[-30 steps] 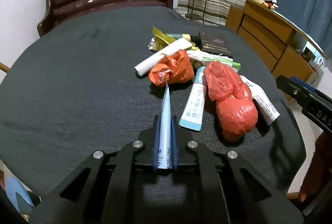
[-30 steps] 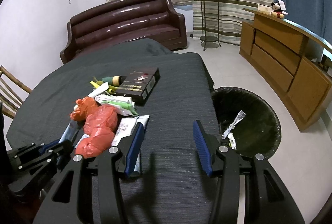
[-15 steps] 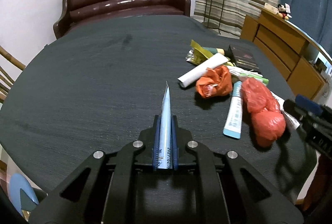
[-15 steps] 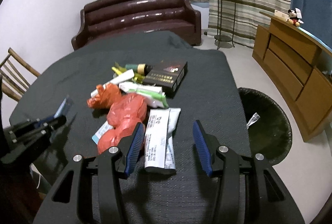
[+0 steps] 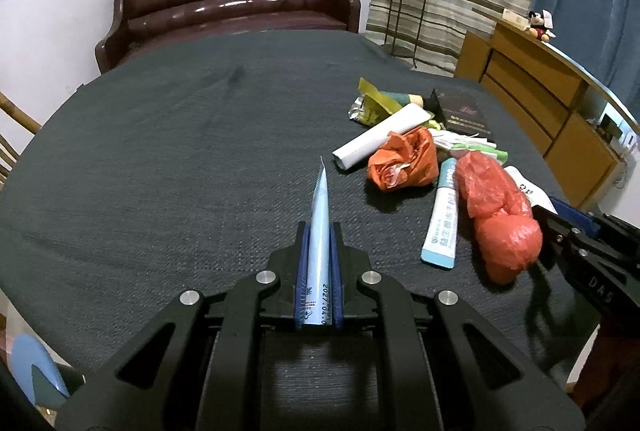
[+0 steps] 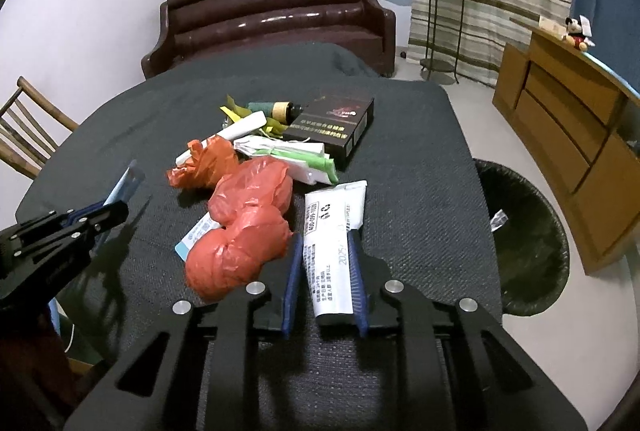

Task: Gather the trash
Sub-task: 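Grasp the blue-and-white tube with the left tool while the right tool grasps a white tube, then carry both held tubes over the black trash bin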

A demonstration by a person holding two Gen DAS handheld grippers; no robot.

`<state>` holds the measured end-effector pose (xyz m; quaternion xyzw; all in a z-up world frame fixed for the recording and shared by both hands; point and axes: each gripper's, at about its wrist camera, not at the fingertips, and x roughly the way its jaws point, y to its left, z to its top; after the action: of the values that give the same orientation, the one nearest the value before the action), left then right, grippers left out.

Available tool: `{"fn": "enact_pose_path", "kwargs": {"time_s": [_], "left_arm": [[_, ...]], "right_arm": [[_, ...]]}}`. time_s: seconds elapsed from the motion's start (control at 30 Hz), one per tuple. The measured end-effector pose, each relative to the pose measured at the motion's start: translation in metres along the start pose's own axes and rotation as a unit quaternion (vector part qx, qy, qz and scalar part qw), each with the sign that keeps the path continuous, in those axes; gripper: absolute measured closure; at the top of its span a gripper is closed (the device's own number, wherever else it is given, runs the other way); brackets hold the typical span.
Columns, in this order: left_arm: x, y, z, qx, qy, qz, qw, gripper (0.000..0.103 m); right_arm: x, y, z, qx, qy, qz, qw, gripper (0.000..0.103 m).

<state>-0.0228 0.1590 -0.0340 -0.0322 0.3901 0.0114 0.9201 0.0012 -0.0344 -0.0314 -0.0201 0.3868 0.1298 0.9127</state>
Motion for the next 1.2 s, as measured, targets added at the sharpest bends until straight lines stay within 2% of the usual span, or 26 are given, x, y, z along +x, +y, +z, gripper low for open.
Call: {"fn": "enact_pose_path", "kwargs": {"time_s": [0.27, 0.6, 0.83, 1.03, 1.2], "left_arm": [[-0.01, -0.02, 0.007, 0.012, -0.015, -0.024, 0.9995, 0.093], [-0.015, -0.074, 0.031, 0.046, -0.041, -0.065, 0.996, 0.093], [-0.008, -0.13, 0.052, 0.077, -0.061, -0.092, 0.9909, 0.093], [0.006, -0.182, 0.063, 0.105, -0.06, -0.119, 0.9855, 0.093], [0.023, -0.22, 0.067, 0.131, -0.052, -0.126, 0.9819, 0.093]], "right_arm": [[-0.016, -0.012, 0.001, 0.006, -0.024, -0.011, 1.0, 0.08], [-0.029, -0.059, 0.017, 0.031, -0.065, -0.062, 0.996, 0.08], [-0.031, -0.111, 0.025, 0.057, -0.08, -0.104, 0.99, 0.08], [-0.028, -0.149, 0.026, 0.071, -0.084, -0.131, 0.985, 0.08], [-0.026, -0.17, 0.025, 0.085, -0.084, -0.135, 0.984, 0.08]]}}
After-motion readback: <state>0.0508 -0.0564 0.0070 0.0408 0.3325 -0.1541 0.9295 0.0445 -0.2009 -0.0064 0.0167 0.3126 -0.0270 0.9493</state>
